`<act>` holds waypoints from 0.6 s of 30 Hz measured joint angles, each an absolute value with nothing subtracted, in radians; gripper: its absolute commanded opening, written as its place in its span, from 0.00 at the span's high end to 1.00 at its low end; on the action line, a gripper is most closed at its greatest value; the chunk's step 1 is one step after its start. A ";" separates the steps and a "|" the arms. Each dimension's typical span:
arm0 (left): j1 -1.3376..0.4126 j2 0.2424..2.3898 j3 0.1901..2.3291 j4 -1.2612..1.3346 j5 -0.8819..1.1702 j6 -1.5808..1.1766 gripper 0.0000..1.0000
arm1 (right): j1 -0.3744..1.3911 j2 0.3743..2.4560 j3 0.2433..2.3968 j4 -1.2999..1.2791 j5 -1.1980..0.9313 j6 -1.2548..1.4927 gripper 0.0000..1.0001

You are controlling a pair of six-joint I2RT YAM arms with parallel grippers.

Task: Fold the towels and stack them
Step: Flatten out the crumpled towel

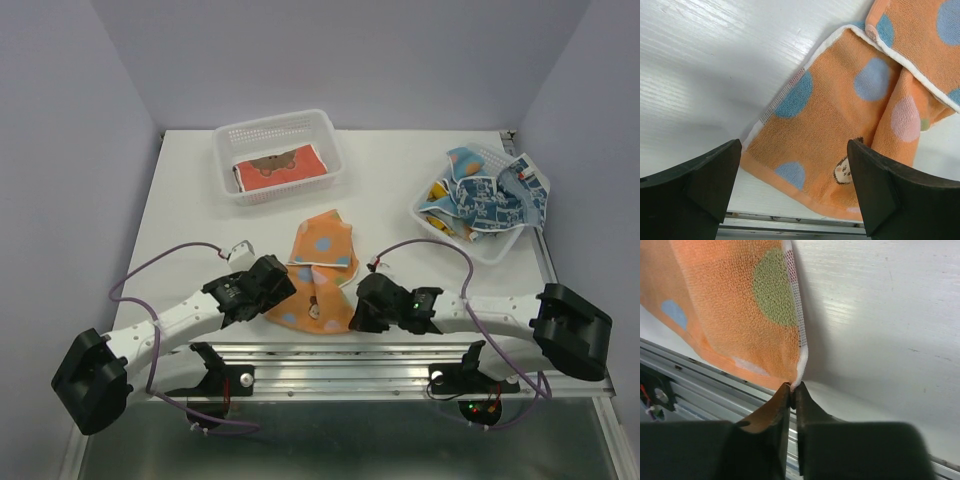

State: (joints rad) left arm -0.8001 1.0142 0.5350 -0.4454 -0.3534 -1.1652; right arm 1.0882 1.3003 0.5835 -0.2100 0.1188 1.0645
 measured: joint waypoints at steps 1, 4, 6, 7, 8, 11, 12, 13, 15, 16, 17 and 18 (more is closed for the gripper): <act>-0.800 1.014 0.534 -0.440 -0.350 -1.163 0.01 | 1.088 1.306 0.581 -0.207 0.119 1.066 0.99; -0.798 1.015 0.529 -0.426 -0.336 -1.148 0.01 | 1.088 1.328 0.580 -0.204 0.145 1.071 0.99; -0.797 1.015 0.529 -0.408 -0.322 -1.132 0.01 | 1.085 1.350 0.580 -0.207 0.184 1.069 0.99; -0.796 1.015 0.529 -0.397 -0.314 -1.125 0.01 | 1.079 1.362 0.581 -0.210 0.204 1.069 0.99; -0.796 1.018 0.529 -0.385 -0.307 -1.116 0.01 | 1.070 1.367 0.585 -0.209 0.214 1.069 0.99; -0.796 1.032 0.529 -0.363 -0.292 -1.099 0.01 | 1.019 1.379 0.596 -0.209 0.266 1.048 0.99; -0.796 1.040 0.529 -0.354 -0.286 -1.090 0.01 | 0.987 1.382 0.599 -0.208 0.281 1.036 0.99; -0.796 1.048 0.529 -0.347 -0.280 -1.082 0.01 | 0.953 1.382 0.599 -0.209 0.296 1.024 0.99; -0.796 1.063 0.529 -0.334 -0.263 -1.067 0.01 | 0.888 1.382 0.599 -0.208 0.322 1.005 0.99; -0.796 1.067 0.529 -0.330 -0.258 -1.062 0.01 | 0.869 1.382 0.599 -0.208 0.330 1.000 0.99; -0.796 1.072 0.529 -0.325 -0.248 -1.054 0.01 | 0.841 1.382 0.599 -0.208 0.338 0.991 0.99; -0.796 1.073 0.529 -0.319 -0.235 -1.046 0.01 | 0.819 1.382 0.599 -0.207 0.344 0.984 0.99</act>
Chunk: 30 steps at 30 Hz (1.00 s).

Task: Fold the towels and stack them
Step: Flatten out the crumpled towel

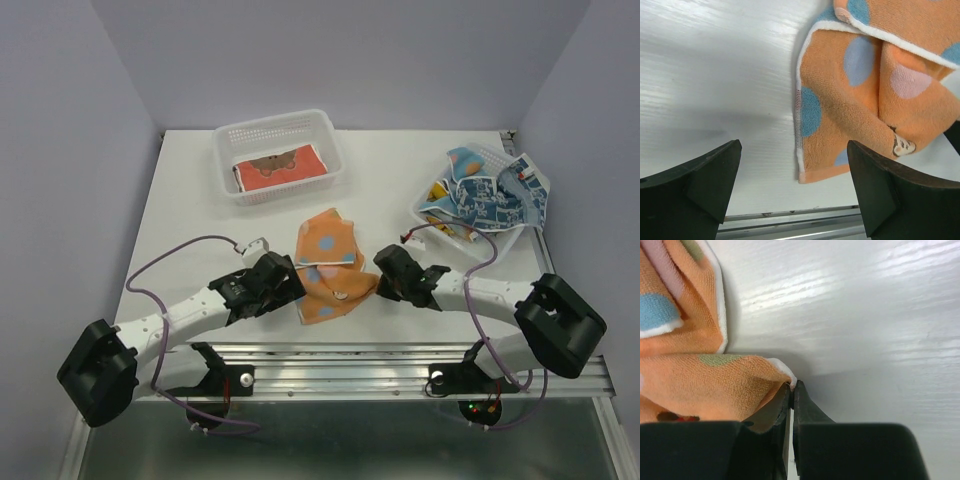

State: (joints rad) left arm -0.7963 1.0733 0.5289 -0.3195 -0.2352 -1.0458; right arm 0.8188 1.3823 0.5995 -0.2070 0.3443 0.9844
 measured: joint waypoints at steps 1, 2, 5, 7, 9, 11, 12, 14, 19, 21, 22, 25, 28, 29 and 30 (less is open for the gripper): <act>-0.796 1.073 0.529 -0.311 -0.221 -1.036 0.01 | 0.805 1.382 0.599 -0.207 0.347 0.979 0.99; -0.796 1.073 0.525 -0.295 -0.204 -1.028 0.01 | 0.793 1.382 0.599 -0.207 0.352 0.974 0.99; -0.801 1.072 0.492 -0.224 -0.141 -1.003 0.02 | 0.778 1.382 0.599 -0.204 0.352 0.962 0.99; -0.818 1.084 0.469 -0.197 -0.102 -0.992 0.05 | 0.778 1.382 0.599 -0.202 0.342 0.956 0.99; -0.843 1.110 0.464 -0.179 -0.080 -0.986 0.09 | 0.778 1.382 0.599 -0.200 0.331 0.955 0.99; -0.877 1.128 0.465 -0.148 -0.068 -0.986 0.10 | 0.778 1.382 0.599 -0.197 0.319 0.952 0.99; -0.896 1.135 0.467 -0.140 -0.065 -0.984 0.12 | 0.778 1.382 0.598 -0.195 0.313 0.950 0.99; -0.933 1.159 0.477 -0.133 -0.062 -0.986 0.23 | 0.778 1.379 0.593 -0.187 0.306 0.947 0.99; -0.970 1.273 0.549 -0.156 -0.081 -0.988 0.37 | 0.778 1.359 0.572 -0.175 0.283 0.945 0.98; -0.983 1.302 0.579 -0.178 -0.092 -0.989 0.37 | 0.778 1.352 0.566 -0.175 0.279 0.945 0.98; -0.998 1.325 0.604 -0.204 -0.109 -0.994 0.37 | 0.778 1.349 0.564 -0.176 0.278 0.945 0.98; -1.023 1.369 0.651 -0.259 -0.144 -1.005 0.37 | 0.778 1.333 0.555 -0.185 0.277 0.944 0.98; -1.038 1.375 0.661 -0.285 -0.158 -1.023 0.37 | 0.778 1.319 0.553 -0.199 0.277 0.941 0.98; -1.041 1.375 0.661 -0.289 -0.160 -1.024 0.37 | 0.778 1.312 0.552 -0.203 0.277 0.941 0.98; -1.050 1.375 0.663 -0.299 -0.164 -1.032 0.37 | 0.778 1.309 0.552 -0.204 0.277 0.941 0.98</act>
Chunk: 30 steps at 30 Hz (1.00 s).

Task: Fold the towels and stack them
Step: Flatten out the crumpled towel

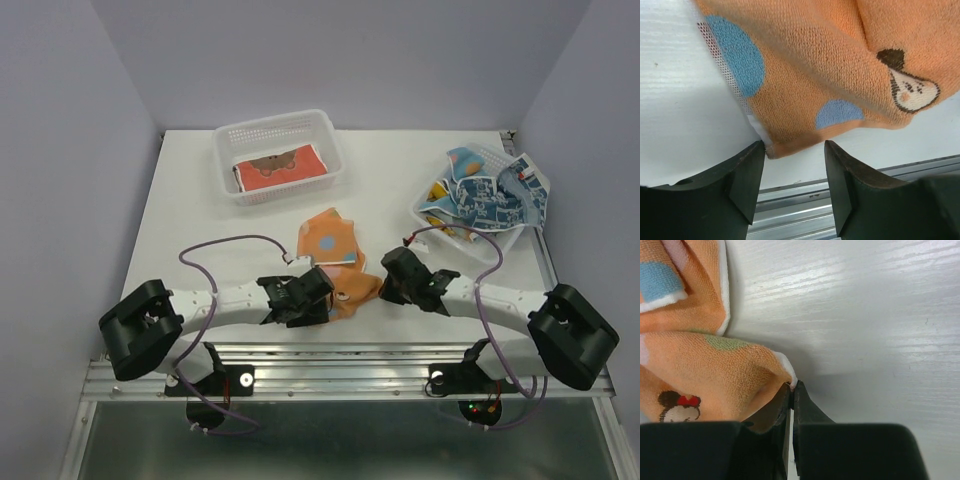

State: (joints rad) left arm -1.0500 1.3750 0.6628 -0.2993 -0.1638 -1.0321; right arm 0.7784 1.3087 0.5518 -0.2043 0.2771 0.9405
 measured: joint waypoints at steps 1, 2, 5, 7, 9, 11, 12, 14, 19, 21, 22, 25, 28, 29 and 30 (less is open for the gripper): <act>-1.059 1.375 0.666 -0.310 -0.167 -1.036 0.39 | 0.778 1.303 0.550 -0.204 0.277 0.939 0.98; -1.067 1.378 0.670 -0.322 -0.173 -1.042 0.39 | 0.778 1.297 0.546 -0.205 0.278 0.938 0.98; -1.088 1.403 0.696 -0.370 -0.197 -1.062 0.47 | 0.778 1.289 0.540 -0.210 0.277 0.935 0.98; -1.093 1.435 0.722 -0.392 -0.207 -1.073 0.49 | 0.778 1.285 0.539 -0.209 0.277 0.931 0.98; -1.094 1.454 0.741 -0.409 -0.212 -1.078 0.61 | 0.778 1.275 0.535 -0.208 0.277 0.929 0.98; -1.096 1.468 0.751 -0.426 -0.223 -1.084 0.72 | 0.778 1.266 0.531 -0.209 0.276 0.925 0.98; -1.097 1.473 0.756 -0.432 -0.224 -1.089 0.78 | 0.778 1.261 0.528 -0.209 0.276 0.922 0.98; -1.098 1.482 0.764 -0.439 -0.230 -1.095 1.00 | 0.778 1.255 0.526 -0.210 0.276 0.919 0.98; -1.098 1.473 0.760 -0.435 -0.233 -1.105 1.00 | 0.778 1.213 0.525 -0.213 0.267 0.905 0.99; -1.099 1.460 0.751 -0.433 -0.244 -1.108 1.00 | 0.778 1.178 0.521 -0.213 0.260 0.884 0.99; -1.100 1.452 0.750 -0.440 -0.253 -1.108 1.00 | 0.778 1.150 0.519 -0.217 0.254 0.871 0.99; -1.100 1.420 0.748 -0.482 -0.291 -1.101 1.00 | 0.778 1.069 0.517 -0.220 0.241 0.836 0.99; -1.100 1.326 0.757 -0.517 -0.343 -1.082 1.00 | 0.778 0.968 0.517 -0.223 0.218 0.796 0.99; -1.100 1.271 0.774 -0.533 -0.364 -1.069 1.00 | 0.778 0.929 0.520 -0.224 0.208 0.780 0.99; -1.100 1.215 0.798 -0.540 -0.385 -1.056 1.00 | 0.778 0.905 0.522 -0.225 0.201 0.772 0.99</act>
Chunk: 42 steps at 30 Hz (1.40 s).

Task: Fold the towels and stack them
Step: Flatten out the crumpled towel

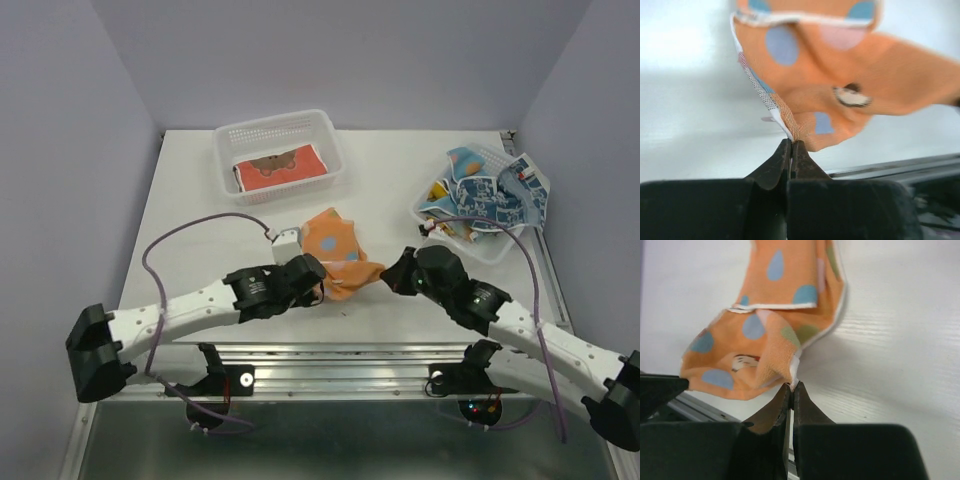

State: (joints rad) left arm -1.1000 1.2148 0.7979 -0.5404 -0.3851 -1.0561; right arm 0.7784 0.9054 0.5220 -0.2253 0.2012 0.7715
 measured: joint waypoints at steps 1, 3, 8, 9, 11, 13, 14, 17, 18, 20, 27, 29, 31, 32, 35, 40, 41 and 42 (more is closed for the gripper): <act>-1.100 1.177 0.819 -0.540 -0.400 -1.046 1.00 | 0.778 0.867 0.533 -0.231 0.193 0.760 0.99; -1.100 1.064 0.887 -0.519 -0.435 -1.005 1.00 | 0.778 0.810 0.560 -0.233 0.183 0.745 0.99; -1.100 0.861 1.021 -0.416 -0.471 -0.896 1.00 | 0.778 0.690 0.680 -0.220 0.166 0.717 0.99; -1.100 0.834 1.044 -0.397 -0.465 -0.875 1.00 | 0.778 0.673 0.719 -0.223 0.159 0.713 0.99; -1.100 0.807 1.074 -0.374 -0.441 -0.841 1.00 | 0.778 0.663 0.784 -0.218 0.133 0.707 0.99; -1.100 0.788 1.105 -0.358 -0.411 -0.807 1.00 | 0.778 0.662 0.842 -0.214 0.100 0.703 0.99; -1.100 0.784 1.121 -0.350 -0.392 -0.792 1.00 | 0.778 0.663 0.871 -0.208 0.075 0.703 0.99; -1.100 0.784 1.173 -0.327 -0.313 -0.751 1.00 | 0.778 0.667 0.967 -0.205 0.001 0.702 0.99; -1.100 0.784 1.186 -0.324 -0.286 -0.741 1.00 | 0.778 0.670 0.991 -0.203 -0.016 0.702 0.99; -1.100 0.784 1.213 -0.308 -0.235 -0.723 1.00 | 0.778 0.677 1.046 -0.204 -0.065 0.702 0.99; -1.100 0.761 1.275 -0.250 -0.066 -0.691 1.00 | 0.778 0.677 1.198 -0.202 -0.212 0.708 0.99; -1.100 0.754 1.275 -0.226 -0.012 -0.688 1.00 | 0.778 0.661 1.229 -0.202 -0.239 0.711 0.99; -1.100 0.747 1.275 -0.200 0.041 -0.689 1.00 | 0.778 0.651 1.261 -0.205 -0.257 0.714 0.99; -1.100 0.742 1.275 -0.187 0.064 -0.689 1.00 | 0.778 0.647 1.275 -0.205 -0.265 0.714 0.99; -1.100 0.740 1.275 -0.157 0.107 -0.691 1.00 | 0.778 0.641 1.300 -0.210 -0.282 0.717 0.99; -1.100 0.749 1.275 -0.146 0.138 -0.704 1.00 | 0.778 0.628 1.305 -0.246 -0.276 0.722 0.99; -1.100 0.750 1.275 -0.144 0.138 -0.706 1.00 | 0.778 0.625 1.305 -0.255 -0.266 0.722 0.99; -1.100 0.752 1.275 -0.144 0.138 -0.707 1.00 | 0.778 0.621 1.305 -0.264 -0.251 0.719 0.99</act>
State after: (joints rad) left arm -1.0996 0.7525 1.2751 -0.1444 0.1375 -0.7067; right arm 0.7784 0.6209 1.3048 -0.2638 -0.2512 0.7193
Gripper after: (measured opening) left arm 0.036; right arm 0.045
